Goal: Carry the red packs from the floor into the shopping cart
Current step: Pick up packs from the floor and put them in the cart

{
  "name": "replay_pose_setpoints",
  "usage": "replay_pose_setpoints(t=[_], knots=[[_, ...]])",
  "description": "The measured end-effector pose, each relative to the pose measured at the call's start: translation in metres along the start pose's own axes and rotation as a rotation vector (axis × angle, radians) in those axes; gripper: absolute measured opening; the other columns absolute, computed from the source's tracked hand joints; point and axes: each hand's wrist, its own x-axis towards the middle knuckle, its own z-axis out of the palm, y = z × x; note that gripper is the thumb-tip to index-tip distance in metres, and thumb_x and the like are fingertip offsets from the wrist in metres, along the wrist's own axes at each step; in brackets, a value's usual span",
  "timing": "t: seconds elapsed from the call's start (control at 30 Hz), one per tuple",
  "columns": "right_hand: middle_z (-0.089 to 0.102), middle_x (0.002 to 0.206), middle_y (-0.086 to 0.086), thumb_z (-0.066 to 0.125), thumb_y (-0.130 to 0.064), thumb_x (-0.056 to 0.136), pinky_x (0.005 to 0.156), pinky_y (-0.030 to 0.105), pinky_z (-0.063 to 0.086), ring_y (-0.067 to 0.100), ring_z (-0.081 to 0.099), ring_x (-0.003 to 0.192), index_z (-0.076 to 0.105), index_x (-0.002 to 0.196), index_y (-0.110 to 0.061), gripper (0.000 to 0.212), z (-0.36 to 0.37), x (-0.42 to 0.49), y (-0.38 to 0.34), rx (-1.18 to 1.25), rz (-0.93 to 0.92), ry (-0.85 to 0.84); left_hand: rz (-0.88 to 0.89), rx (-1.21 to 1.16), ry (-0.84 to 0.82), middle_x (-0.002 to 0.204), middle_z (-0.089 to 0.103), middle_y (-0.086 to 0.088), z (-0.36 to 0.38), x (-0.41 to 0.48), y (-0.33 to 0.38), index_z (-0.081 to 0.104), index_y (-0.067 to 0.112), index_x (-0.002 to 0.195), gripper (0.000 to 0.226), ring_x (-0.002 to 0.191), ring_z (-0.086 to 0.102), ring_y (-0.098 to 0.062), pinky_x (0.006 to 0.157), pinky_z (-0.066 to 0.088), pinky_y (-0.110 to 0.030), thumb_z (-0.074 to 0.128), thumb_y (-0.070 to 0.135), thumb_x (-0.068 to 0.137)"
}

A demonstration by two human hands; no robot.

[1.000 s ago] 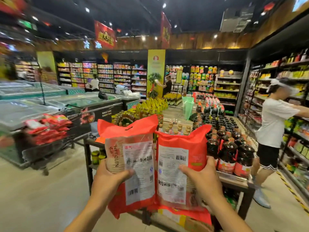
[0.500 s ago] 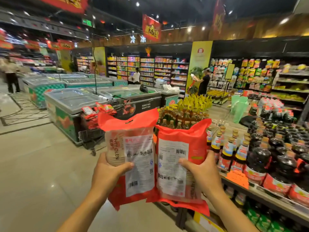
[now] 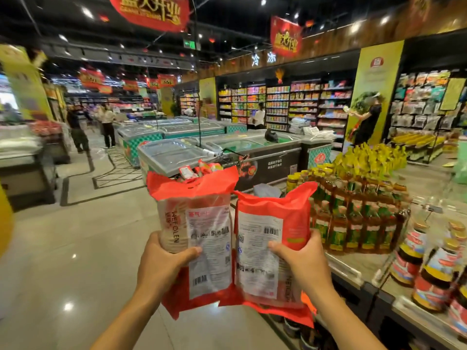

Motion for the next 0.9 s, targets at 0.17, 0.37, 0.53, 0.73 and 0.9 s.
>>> replay_pose_setpoints(t=[0.17,0.37,0.53,0.73,0.9], knots=[[0.071,0.106,-0.013,0.086,-0.069,0.040,0.089,0.052,0.058,0.017,0.071,0.096,0.049,0.112,-0.039,0.087,0.034,0.080,0.001,0.011,-0.037,-0.057,0.002,0.027,0.068,0.102,0.076,0.000,0.017,0.053,0.003,0.055,0.027,0.107,0.069,0.087,0.077,-0.023,0.078,0.063,-0.055,0.099,0.036,0.056],[0.070,0.105,-0.013,0.084,-0.070,0.040,0.090,0.052,0.056,0.020,0.070,0.097,0.047,0.112,-0.038,0.087,0.076,0.144,-0.001,0.016,-0.050,-0.132,-0.029,0.067,0.150,0.100,0.075,0.004,0.030,0.106,0.001,0.054,0.030,0.105,0.080,0.087,0.076,-0.019,0.077,0.063,-0.052,0.090,0.057,0.038],[0.071,0.102,-0.013,0.083,-0.069,0.040,0.088,0.053,0.057,0.019,0.071,0.093,0.044,0.105,-0.040,0.081,0.112,0.188,-0.006,0.026,-0.042,-0.190,-0.036,0.101,0.179,0.099,0.075,0.004,0.035,0.153,-0.008,0.056,0.029,0.106,0.073,0.085,0.075,-0.015,0.075,0.064,-0.047,0.093,0.049,0.046],[0.067,0.104,-0.010,0.089,-0.061,0.048,0.089,0.053,0.055,0.019,0.068,0.095,0.046,0.106,-0.030,0.079,0.165,0.243,-0.017,-0.014,-0.074,-0.211,-0.049,0.108,0.199,0.101,0.074,0.004,0.036,0.229,-0.027,0.055,0.029,0.106,0.071,0.087,0.075,-0.017,0.076,0.064,-0.048,0.093,0.048,0.050],[0.066,0.101,-0.011,0.093,-0.051,0.059,0.088,0.054,0.055,0.018,0.066,0.093,0.046,0.106,-0.026,0.070,0.226,0.300,-0.031,-0.049,-0.100,-0.199,-0.027,0.096,0.183,0.102,0.074,0.005,0.031,0.313,-0.041,0.055,0.030,0.106,0.064,0.088,0.074,-0.016,0.078,0.064,-0.048,0.098,0.040,0.060]])
